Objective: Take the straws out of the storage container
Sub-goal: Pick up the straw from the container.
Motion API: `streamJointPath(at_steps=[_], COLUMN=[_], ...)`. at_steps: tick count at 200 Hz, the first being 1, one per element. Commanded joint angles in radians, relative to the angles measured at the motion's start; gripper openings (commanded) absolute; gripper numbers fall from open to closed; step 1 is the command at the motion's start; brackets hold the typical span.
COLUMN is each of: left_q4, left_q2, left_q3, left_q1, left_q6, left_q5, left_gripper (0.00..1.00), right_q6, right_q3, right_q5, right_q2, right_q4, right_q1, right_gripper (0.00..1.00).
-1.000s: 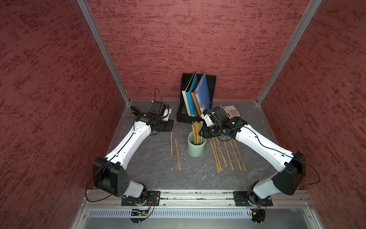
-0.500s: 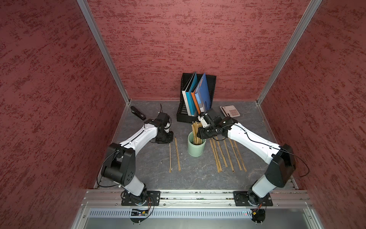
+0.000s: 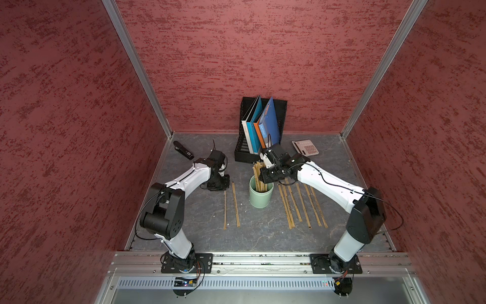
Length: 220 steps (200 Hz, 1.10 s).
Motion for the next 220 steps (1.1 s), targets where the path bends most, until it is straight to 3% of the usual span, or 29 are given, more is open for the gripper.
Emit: streamJointPath(at_steps=[1,117,167,220], left_q4=[0.023,0.027,0.029,0.033], left_q2=[0.008,0.015,0.007,0.006], left_q3=[0.003,0.026,0.033,0.035], left_q1=[0.008,0.008,0.009,0.008], left_q6=[-0.002,0.003,-0.001,0.004], left_q5=[-0.009,-0.005,-0.002,0.009], left_gripper=[0.12,0.31,0.41,0.48], right_q6=[0.007,0.013,0.014,0.016], right_q3=[0.027,0.027,0.023,0.02], right_q5=[0.008,-0.012,-0.007,-0.008], right_q2=[0.009,0.024,0.012,-0.021], right_q4=[0.026,0.041,0.045,0.044], right_q1=[0.003,0.003,0.003,0.003], right_gripper=[0.19,0.24,0.12,0.07])
